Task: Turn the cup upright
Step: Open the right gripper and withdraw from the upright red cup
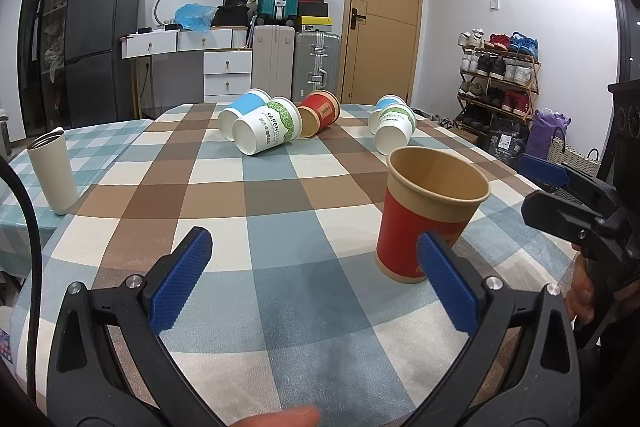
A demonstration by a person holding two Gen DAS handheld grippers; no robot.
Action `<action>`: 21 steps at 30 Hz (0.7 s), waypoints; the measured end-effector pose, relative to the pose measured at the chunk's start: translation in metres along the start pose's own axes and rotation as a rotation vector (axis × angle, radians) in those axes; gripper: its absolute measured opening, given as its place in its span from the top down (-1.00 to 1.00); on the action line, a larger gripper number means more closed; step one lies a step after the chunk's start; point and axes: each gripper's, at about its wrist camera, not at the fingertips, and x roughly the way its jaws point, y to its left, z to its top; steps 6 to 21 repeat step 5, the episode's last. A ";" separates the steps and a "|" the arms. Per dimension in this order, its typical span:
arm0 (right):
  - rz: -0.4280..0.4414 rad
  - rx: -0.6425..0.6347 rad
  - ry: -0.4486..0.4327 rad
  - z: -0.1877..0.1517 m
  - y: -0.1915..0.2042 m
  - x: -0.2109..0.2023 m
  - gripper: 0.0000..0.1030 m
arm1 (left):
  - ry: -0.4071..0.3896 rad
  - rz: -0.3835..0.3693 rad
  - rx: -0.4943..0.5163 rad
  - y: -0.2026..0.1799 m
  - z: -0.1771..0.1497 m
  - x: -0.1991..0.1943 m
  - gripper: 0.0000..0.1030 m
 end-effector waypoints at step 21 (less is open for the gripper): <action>0.002 0.001 0.014 0.000 0.000 0.003 -1.00 | -0.002 0.003 0.000 0.001 0.000 0.000 -0.98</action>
